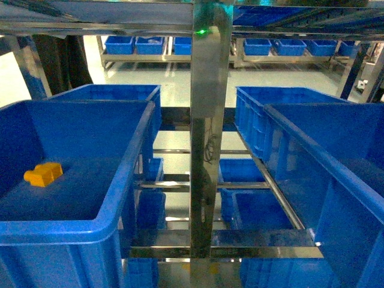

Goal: Sort and place red and yellow blocks in left bins

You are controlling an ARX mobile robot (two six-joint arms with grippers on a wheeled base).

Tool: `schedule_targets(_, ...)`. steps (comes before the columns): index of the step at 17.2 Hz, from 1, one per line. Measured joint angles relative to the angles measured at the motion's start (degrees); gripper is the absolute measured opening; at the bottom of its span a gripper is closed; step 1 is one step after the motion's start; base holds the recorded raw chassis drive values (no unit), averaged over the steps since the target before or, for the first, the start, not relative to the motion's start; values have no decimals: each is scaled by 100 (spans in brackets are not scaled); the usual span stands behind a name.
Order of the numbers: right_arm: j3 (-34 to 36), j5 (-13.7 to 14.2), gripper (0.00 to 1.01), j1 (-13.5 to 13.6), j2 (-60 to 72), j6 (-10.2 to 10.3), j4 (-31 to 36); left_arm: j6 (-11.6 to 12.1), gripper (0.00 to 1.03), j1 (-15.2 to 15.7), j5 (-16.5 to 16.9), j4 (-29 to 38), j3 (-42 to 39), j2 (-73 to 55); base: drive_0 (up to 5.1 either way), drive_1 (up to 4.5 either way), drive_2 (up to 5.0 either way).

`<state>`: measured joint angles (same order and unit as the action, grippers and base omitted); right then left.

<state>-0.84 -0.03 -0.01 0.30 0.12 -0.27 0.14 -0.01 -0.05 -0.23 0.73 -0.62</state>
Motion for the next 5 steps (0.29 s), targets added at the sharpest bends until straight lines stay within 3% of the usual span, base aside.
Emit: schedule_targets(5,0,0,98,0,0,0,0,2,98,0,0,0,0,0,0,0,0)
